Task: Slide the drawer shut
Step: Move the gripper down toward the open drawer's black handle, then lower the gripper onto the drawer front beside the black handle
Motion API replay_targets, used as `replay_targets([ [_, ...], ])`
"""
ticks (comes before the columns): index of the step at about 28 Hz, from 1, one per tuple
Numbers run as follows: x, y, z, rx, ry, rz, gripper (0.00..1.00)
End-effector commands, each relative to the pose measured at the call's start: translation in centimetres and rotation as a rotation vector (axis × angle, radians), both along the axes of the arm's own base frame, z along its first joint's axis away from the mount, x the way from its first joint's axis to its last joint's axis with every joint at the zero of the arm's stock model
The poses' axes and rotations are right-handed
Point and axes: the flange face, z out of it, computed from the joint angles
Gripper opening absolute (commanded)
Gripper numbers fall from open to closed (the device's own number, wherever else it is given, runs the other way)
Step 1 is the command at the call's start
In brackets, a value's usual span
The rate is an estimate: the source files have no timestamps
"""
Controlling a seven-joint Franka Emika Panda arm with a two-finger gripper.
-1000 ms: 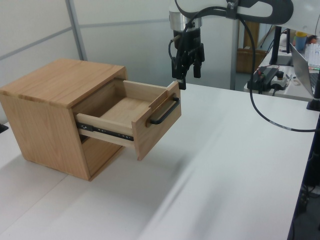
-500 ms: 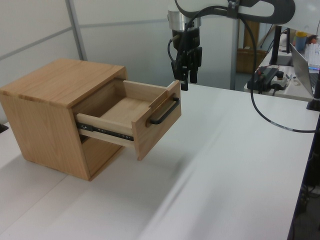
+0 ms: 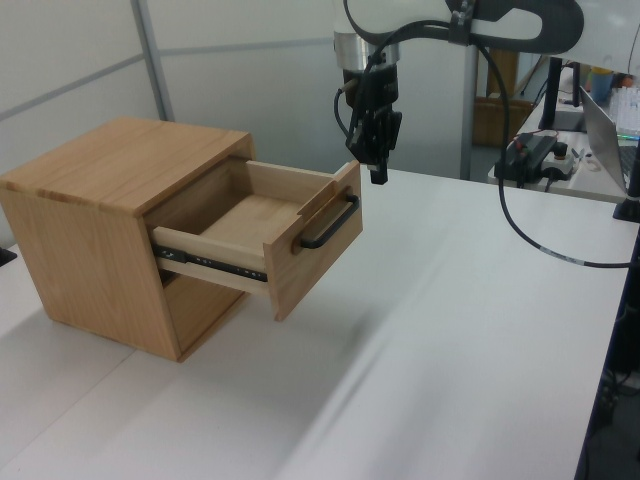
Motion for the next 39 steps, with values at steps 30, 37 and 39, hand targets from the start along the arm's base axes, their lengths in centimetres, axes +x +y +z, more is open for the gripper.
replay_targets([
  [30,6.0,-0.3,-10.8,-0.058,0.016,0.039,0.00],
  [37,7.9,0.0,-10.6,-0.049,-0.111,0.043,0.00],
  [39,8.5,0.2,-10.9,-0.036,-0.140,0.042,0.00],
])
